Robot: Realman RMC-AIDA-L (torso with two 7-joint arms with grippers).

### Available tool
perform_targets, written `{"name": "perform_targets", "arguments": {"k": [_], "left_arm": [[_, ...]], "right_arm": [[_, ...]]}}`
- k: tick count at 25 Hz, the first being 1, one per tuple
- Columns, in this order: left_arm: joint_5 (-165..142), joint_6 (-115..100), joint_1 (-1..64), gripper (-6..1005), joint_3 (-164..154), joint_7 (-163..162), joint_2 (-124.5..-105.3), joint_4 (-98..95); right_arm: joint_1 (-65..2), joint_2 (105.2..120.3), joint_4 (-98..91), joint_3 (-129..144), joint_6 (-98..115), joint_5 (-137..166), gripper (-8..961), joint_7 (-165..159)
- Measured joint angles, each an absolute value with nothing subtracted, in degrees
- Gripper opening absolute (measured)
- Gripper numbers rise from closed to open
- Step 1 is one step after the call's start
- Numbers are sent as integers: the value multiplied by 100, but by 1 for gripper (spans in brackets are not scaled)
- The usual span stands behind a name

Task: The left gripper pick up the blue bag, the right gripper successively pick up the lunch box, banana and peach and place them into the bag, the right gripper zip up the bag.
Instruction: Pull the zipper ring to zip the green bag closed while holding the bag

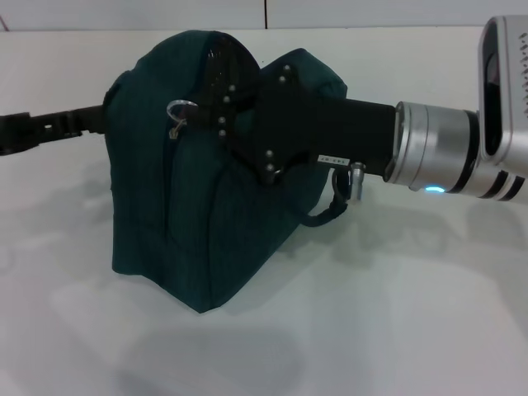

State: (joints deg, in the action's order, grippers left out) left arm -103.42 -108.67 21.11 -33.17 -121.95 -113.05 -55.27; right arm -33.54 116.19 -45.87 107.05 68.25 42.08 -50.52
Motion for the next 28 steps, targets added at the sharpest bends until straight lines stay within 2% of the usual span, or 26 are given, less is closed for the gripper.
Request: {"name": "perform_targets", "arguments": {"k": [8, 14, 22, 28], "left_arm": [[-10740, -10829, 2333, 871, -3323, -12157, -11351, -5393], [-10887, -10776, 2404, 893, -3325, -12082, -11375, -5390], [-11175, -10508, 2473, 803, -3340, -11994, -11460, -5387], [-11177, -10503, 2477, 736, -3339, -11991, -11435, -5397]], "right_arm": [[-3340, 11619, -4579, 10705, 6886, 4210, 46, -5001], [-3347, 11619, -4579, 10705, 6886, 4210, 47, -5000], [-3358, 11619, -4578, 10725, 6885, 4210, 48, -5000], [-3352, 11619, -4579, 10740, 6881, 4210, 48, -5000]]}}
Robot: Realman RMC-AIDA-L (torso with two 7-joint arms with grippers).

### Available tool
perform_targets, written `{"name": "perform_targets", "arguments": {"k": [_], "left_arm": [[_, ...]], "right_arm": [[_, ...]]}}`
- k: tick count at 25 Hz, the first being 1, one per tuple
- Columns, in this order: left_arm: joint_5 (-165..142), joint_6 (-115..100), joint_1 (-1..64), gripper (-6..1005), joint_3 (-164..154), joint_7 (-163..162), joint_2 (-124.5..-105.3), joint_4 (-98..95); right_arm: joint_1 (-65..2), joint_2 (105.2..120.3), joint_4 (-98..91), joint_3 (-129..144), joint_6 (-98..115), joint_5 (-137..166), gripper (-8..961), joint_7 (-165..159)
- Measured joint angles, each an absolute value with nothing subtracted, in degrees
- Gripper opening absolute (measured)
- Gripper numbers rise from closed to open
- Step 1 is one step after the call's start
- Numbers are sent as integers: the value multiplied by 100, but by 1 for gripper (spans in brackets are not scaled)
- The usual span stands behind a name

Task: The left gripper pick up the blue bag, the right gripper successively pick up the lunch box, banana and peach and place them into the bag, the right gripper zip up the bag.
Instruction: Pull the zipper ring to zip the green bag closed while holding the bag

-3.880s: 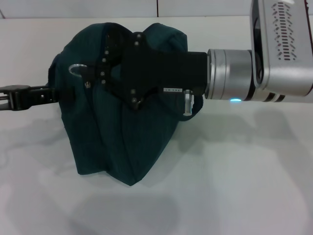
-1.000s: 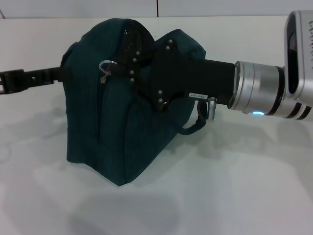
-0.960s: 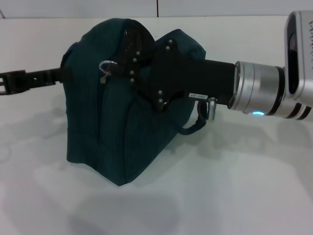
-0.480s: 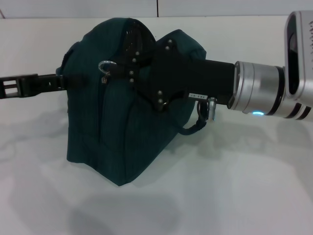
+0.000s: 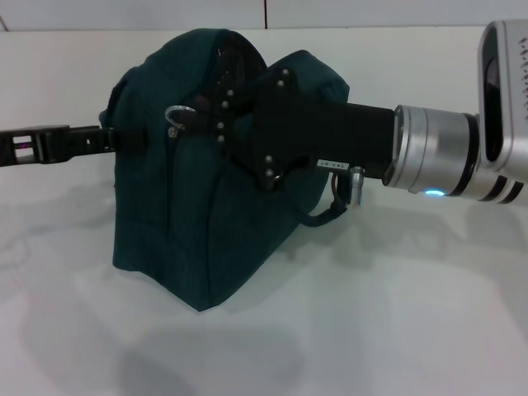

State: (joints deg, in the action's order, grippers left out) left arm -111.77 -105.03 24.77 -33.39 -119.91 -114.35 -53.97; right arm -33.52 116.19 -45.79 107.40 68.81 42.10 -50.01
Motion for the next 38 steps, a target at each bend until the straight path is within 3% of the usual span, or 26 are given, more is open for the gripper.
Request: {"name": "perform_targets", "arguments": {"k": [10, 38], "left_arm": [[-11152, -10538, 2479, 581, -3340, -11981, -11434, -5406], [-11136, -10556, 2479, 347, -3340, -11988, -11425, -5423]], "right_arm": [[-3355, 11619, -4579, 10741, 6881, 4210, 49, -5000], [-3291, 11619, -4508, 10696, 6866, 4204, 52, -5001]]}}
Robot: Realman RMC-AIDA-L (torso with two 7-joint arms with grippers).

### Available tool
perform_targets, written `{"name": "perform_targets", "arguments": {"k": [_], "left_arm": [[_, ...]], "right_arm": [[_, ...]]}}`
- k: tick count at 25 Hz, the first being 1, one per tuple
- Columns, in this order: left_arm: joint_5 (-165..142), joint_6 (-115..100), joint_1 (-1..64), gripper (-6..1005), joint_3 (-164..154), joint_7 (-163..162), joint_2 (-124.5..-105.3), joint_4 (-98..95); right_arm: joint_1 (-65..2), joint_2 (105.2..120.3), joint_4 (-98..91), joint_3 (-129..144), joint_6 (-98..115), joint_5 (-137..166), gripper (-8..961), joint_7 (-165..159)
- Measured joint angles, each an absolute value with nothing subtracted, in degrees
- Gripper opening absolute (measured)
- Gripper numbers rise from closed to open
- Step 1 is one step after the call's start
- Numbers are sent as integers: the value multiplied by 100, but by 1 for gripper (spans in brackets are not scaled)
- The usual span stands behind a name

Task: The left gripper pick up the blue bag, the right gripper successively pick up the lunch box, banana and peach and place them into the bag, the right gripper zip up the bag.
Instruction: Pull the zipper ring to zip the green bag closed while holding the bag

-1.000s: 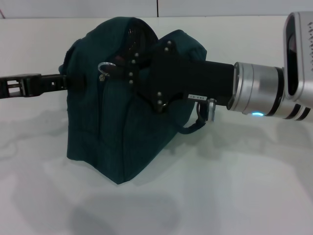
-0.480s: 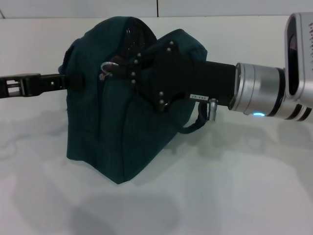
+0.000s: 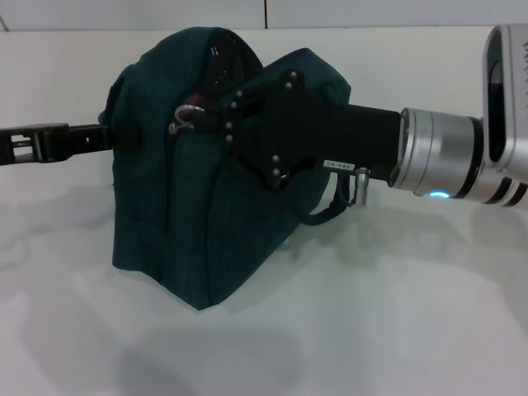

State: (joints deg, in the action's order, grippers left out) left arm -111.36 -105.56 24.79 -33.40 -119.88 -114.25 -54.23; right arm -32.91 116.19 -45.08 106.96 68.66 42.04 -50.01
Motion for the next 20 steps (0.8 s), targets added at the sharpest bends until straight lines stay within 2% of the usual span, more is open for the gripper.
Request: {"name": "perform_targets", "arguments": {"k": [14, 20], "left_arm": [[-11152, -10565, 2479, 247, -3340, -11982, -11425, -5423], [-11162, -10565, 2478, 171, -3340, -11979, -11425, -5423]], "right_arm": [[-3287, 11619, -4438, 10696, 6883, 4070, 54, -4997], [-3271, 11619, -4429, 10696, 6888, 4069, 55, -4994]]}}
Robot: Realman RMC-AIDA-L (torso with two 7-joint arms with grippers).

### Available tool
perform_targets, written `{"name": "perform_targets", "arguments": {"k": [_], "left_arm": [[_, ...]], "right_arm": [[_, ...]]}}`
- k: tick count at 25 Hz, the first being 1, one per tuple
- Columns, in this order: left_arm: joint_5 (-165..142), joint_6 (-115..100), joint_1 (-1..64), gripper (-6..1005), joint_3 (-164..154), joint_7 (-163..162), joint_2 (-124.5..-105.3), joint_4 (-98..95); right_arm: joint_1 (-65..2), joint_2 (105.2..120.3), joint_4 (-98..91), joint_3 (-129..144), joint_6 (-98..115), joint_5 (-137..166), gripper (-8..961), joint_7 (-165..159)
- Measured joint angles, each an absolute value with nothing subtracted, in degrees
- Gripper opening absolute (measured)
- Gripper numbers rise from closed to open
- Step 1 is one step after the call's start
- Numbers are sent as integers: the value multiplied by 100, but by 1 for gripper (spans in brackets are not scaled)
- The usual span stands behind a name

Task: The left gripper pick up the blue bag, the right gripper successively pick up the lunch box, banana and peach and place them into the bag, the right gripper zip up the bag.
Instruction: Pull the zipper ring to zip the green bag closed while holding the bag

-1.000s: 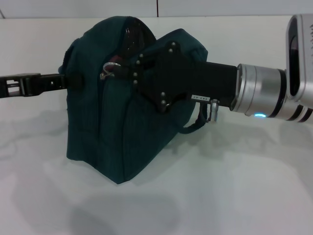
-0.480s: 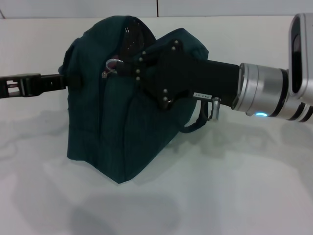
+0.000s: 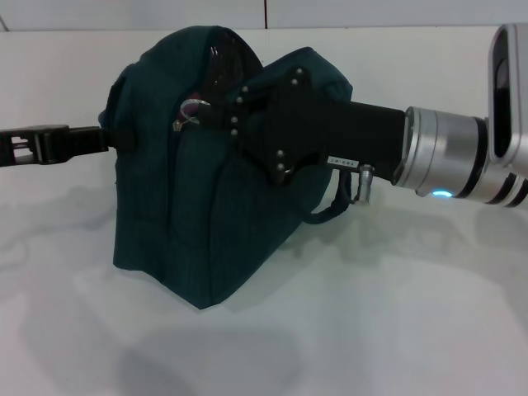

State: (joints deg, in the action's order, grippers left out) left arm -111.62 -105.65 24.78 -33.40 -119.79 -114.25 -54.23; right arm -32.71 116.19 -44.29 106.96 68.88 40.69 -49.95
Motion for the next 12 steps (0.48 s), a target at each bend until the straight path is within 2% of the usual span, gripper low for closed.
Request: {"name": "perform_targets", "arguments": {"k": [12], "left_arm": [[-11141, -10564, 2469, 101, -3340, -11979, -11426, -5422]], "right_arm": [[-3227, 11619, -4428, 10696, 6900, 4055, 56, -4992]]}}
